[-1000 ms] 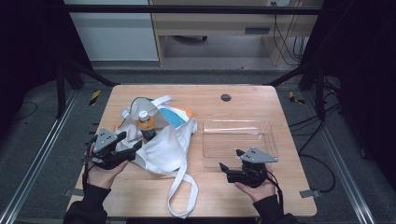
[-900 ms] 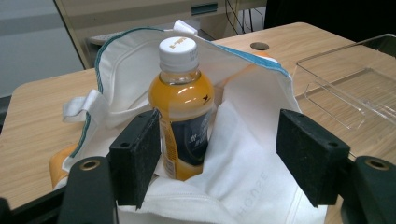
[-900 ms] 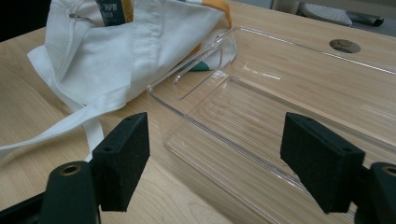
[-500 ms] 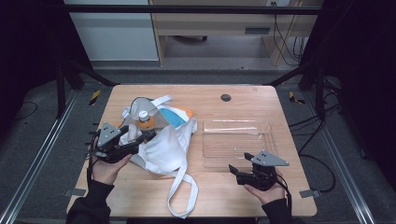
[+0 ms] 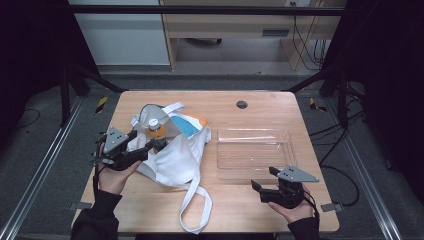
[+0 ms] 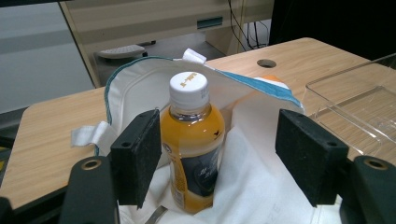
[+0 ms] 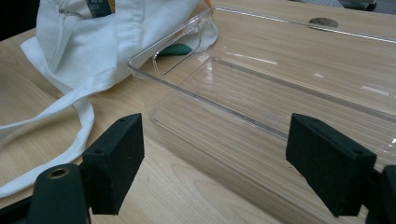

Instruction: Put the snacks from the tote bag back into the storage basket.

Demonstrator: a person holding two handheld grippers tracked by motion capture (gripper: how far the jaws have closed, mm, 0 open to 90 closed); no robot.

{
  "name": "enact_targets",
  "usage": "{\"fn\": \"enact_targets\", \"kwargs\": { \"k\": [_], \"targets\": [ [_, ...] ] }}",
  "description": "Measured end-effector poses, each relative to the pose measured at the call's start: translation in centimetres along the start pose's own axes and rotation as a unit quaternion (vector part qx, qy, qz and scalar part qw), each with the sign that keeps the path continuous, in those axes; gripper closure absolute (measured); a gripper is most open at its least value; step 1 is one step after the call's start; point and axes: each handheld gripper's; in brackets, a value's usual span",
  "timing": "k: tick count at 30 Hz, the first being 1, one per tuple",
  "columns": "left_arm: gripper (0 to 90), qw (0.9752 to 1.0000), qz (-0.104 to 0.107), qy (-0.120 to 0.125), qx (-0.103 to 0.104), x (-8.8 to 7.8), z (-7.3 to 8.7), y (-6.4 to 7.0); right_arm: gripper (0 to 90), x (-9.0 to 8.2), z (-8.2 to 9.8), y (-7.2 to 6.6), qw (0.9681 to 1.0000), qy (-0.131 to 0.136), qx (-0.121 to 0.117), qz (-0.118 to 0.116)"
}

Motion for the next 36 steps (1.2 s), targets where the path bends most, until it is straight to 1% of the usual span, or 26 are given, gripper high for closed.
{"fn": "enact_targets", "kwargs": {
  "k": [4, 8, 11, 16, 18, 22, 27, 31, 36],
  "targets": [
    [31.3, 1.0, 0.001, 0.0, 0.002, 0.3, -0.2, 0.0, 16.5, -0.5, 0.2, 0.1, 1.0, 0.006, 0.001, 0.0],
    [31.1, 1.0, -0.001, 0.0, 0.0, 0.7, -0.3, -0.1, 14.5, -1.0, 0.5, 0.2, 1.0, 0.005, 0.001, 0.002],
    [31.0, 1.0, -0.001, -0.002, 0.003, 1.0, -0.4, -0.1, 13.3, -1.2, 0.8, 0.3, 1.0, 0.002, 0.0, 0.002],
    [31.0, 0.9999, -0.006, -0.005, 0.007, 1.6, -0.5, 0.0, 13.2, -1.7, 1.2, 0.5, 1.0, 0.003, 0.004, 0.008],
    [31.0, 0.9999, -0.011, -0.006, 0.01, 1.9, -0.6, -0.1, 13.2, -1.8, 1.3, 0.5, 0.9999, 0.002, 0.005, 0.01],
    [30.9, 0.9999, -0.012, -0.006, 0.007, 2.4, -0.7, -0.3, 13.2, -1.8, 1.5, 0.5, 0.9999, 0.0, 0.007, 0.01],
    [30.8, 0.9997, -0.018, -0.01, 0.01, 3.0, -0.7, -0.4, 13.2, -1.7, 1.5, 0.5, 0.9999, -0.004, 0.006, 0.011],
    [30.6, 0.9995, -0.023, -0.012, 0.016, 3.5, -0.7, -0.5, 13.3, -1.7, 1.6, 0.5, 0.9999, -0.005, 0.006, 0.012],
    [30.6, 0.9994, -0.029, -0.015, 0.015, 4.2, -0.5, -0.7, 13.3, -1.6, 1.6, 0.5, 0.9999, -0.007, 0.003, 0.011]
  ]
}}
Point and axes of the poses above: each handheld gripper's, and its own axes: x roughly forward along the jaws, z roughly out of its underside, y roughly to its right, and after that the axes turned 4 degrees about y, right-handed
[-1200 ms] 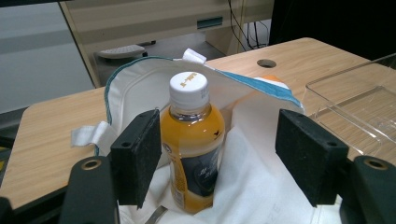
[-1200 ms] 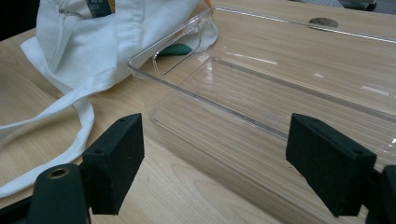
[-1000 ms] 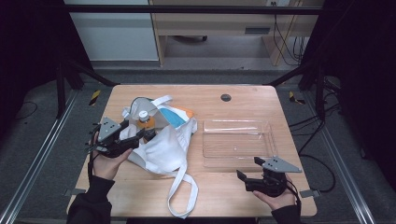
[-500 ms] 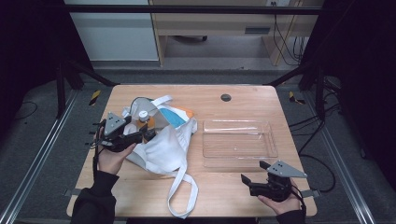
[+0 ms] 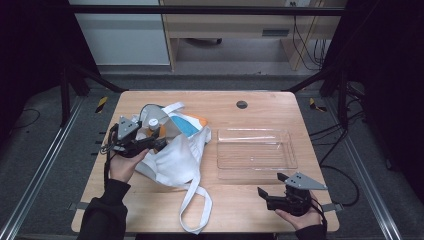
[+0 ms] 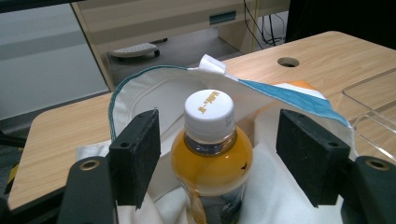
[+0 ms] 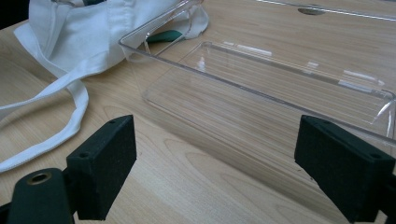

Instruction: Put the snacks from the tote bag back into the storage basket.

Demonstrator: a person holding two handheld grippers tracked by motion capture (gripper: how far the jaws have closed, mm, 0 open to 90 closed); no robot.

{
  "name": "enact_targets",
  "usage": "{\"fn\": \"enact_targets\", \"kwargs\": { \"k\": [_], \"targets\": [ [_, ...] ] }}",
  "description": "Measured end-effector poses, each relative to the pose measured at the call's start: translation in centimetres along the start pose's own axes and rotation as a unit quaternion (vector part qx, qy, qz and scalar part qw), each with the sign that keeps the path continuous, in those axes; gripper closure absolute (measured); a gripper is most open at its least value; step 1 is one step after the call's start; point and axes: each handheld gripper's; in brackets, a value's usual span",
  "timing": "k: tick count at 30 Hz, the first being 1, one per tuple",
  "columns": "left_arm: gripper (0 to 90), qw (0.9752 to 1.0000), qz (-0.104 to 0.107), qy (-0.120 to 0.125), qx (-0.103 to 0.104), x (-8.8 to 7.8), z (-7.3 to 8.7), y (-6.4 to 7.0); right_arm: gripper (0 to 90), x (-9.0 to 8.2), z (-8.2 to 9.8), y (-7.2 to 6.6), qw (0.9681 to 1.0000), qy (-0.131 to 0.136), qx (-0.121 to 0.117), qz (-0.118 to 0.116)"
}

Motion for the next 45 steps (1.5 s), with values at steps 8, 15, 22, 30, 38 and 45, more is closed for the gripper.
{"fn": "enact_targets", "kwargs": {
  "k": [8, 15, 22, 30, 38, 45],
  "targets": [
    [32.0, 1.0, 0.002, -0.008, -0.002, 1.4, 0.3, 0.0, 13.3, 0.1, 0.0, 0.0, 1.0, -0.002, 0.0, 0.0],
    [37.3, 0.9999, -0.002, -0.01, -0.001, 2.5, 0.5, 0.1, 13.3, 0.1, 0.0, 0.0, 1.0, -0.002, 0.001, 0.0],
    [45.6, 0.9999, -0.003, -0.006, -0.011, 3.0, 0.7, -0.3, 13.3, 0.1, 0.0, 0.0, 1.0, -0.003, 0.001, 0.0],
    [56.4, 0.9998, -0.001, 0.008, -0.02, 3.2, 0.8, -0.2, 13.4, 0.1, 0.1, 0.0, 1.0, -0.004, -0.002, 0.0],
    [58.5, 0.9997, -0.003, 0.011, -0.021, 3.3, 0.8, -0.2, 13.4, 0.1, 0.1, 0.0, 1.0, -0.004, 0.0, 0.0],
    [58.7, 0.9997, -0.009, 0.001, -0.024, 3.2, 0.5, -0.2, 13.5, 0.2, 0.1, 0.0, 1.0, -0.005, -0.001, -0.001]
  ]
}}
Point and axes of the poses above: each handheld gripper's, and its own axes: x roughly forward along the jaws, z roughly out of its underside, y roughly to its right, and after that the axes turned 4 degrees about y, right-handed
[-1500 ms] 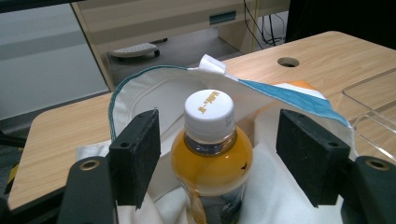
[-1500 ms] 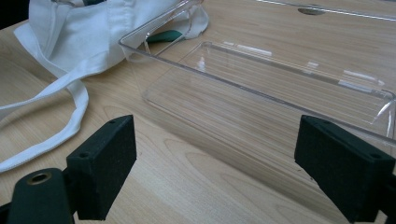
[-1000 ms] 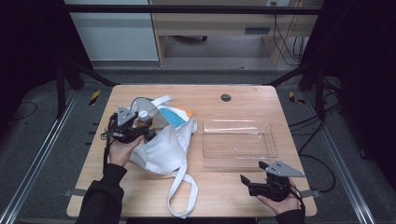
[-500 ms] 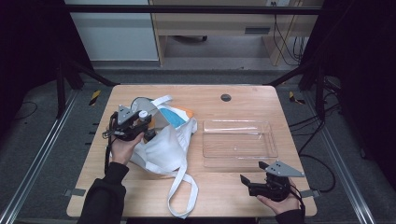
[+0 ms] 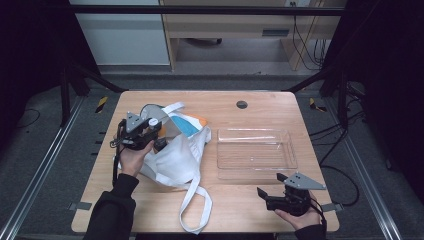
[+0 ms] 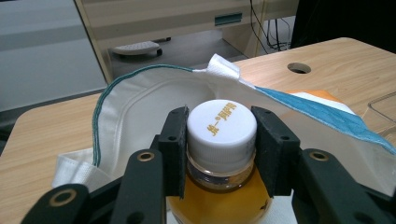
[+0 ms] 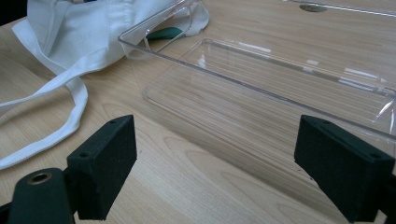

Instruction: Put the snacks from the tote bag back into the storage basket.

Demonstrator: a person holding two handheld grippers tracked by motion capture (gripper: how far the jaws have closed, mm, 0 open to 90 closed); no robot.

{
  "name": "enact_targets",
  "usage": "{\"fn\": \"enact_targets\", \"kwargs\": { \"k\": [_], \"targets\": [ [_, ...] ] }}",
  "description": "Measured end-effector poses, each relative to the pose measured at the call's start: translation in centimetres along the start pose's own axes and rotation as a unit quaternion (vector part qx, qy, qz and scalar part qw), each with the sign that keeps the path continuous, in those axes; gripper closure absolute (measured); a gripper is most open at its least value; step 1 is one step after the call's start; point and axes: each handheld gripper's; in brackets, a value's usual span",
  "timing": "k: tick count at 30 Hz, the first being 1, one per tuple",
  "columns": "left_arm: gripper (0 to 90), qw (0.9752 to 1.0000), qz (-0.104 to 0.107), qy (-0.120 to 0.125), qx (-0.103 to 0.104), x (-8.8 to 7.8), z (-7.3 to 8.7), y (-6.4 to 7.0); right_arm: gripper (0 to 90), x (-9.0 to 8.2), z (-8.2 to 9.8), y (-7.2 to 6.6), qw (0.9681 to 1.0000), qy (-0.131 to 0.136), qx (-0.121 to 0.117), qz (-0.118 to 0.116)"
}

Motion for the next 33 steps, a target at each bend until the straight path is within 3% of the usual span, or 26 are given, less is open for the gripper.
{"fn": "enact_targets", "kwargs": {
  "k": [7, 14, 19, 33],
  "targets": [
    [58.8, 1.0, -0.007, -0.003, -0.001, -0.4, -0.3, -0.3, 13.5, 0.1, 0.1, -0.1, 1.0, -0.004, -0.001, -0.002],
    [58.8, 0.9999, -0.007, 0.013, 0.006, -1.5, -1.3, -0.6, 13.5, 0.1, 0.1, -0.1, 1.0, -0.003, -0.002, -0.002],
    [58.9, 0.9997, -0.003, 0.024, -0.006, -2.3, -1.9, -0.8, 13.5, 0.1, 0.1, -0.1, 1.0, -0.004, -0.003, -0.002],
    [58.9, 0.9992, 0.0, 0.038, -0.013, -4.6, -3.9, -0.7, 13.6, 0.1, 0.1, -0.2, 1.0, -0.005, -0.005, -0.003]
  ]
}}
Point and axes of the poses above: each handheld gripper's, and its own axes: x roughly forward along the jaws, z roughly out of its underside, y roughly to its right, and after that the axes turned 4 degrees about y, right-handed
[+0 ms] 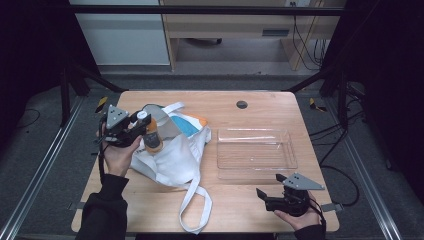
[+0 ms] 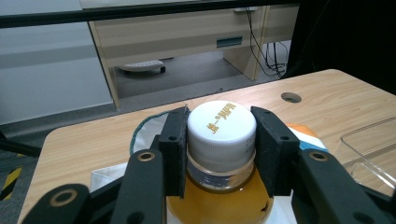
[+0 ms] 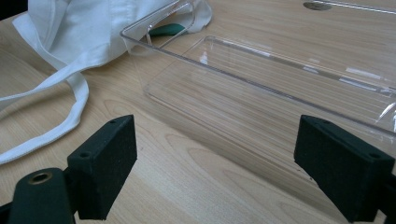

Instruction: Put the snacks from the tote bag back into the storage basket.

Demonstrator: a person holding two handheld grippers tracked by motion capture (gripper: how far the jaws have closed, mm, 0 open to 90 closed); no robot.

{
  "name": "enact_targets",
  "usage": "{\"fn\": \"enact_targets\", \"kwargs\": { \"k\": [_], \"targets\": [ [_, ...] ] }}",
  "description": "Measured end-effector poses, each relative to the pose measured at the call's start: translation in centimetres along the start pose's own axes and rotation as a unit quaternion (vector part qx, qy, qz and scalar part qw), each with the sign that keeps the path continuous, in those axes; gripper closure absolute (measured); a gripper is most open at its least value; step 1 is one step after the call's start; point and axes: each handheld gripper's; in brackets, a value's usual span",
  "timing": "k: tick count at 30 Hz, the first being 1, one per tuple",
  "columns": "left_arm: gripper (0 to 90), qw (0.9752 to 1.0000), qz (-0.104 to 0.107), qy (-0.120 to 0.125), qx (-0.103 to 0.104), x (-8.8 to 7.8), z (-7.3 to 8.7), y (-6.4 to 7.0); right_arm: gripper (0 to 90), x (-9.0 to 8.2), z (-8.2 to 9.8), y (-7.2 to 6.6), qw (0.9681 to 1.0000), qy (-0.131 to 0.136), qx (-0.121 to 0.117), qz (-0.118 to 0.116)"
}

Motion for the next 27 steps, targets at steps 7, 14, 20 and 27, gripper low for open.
{"fn": "enact_targets", "kwargs": {
  "k": [7, 14, 20, 27],
  "targets": [
    [58.9, 0.9999, 0.008, 0.004, 0.008, -0.9, -0.9, 0.4, 13.6, 0.0, 0.0, 0.0, 1.0, -0.001, -0.001, 0.001],
    [58.9, 0.9997, 0.021, 0.01, 0.011, -1.5, -1.5, 1.1, 13.6, 0.0, 0.0, 0.0, 1.0, 0.0, -0.002, 0.0],
    [58.9, 0.9993, 0.032, 0.013, 0.011, -1.9, -2.0, 2.0, 13.6, 0.0, 0.0, 0.0, 1.0, 0.0, -0.001, 0.001],
    [58.9, 0.999, 0.04, 0.019, 0.011, -2.4, -2.4, 2.9, 13.6, -0.1, 0.0, -0.1, 1.0, 0.0, -0.001, 0.001]
  ]
}}
Point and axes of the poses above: each handheld gripper's, and its own axes: x roughly forward along the jaws, z roughly out of its underside, y roughly to its right, and after that the axes turned 4 degrees about y, right-handed
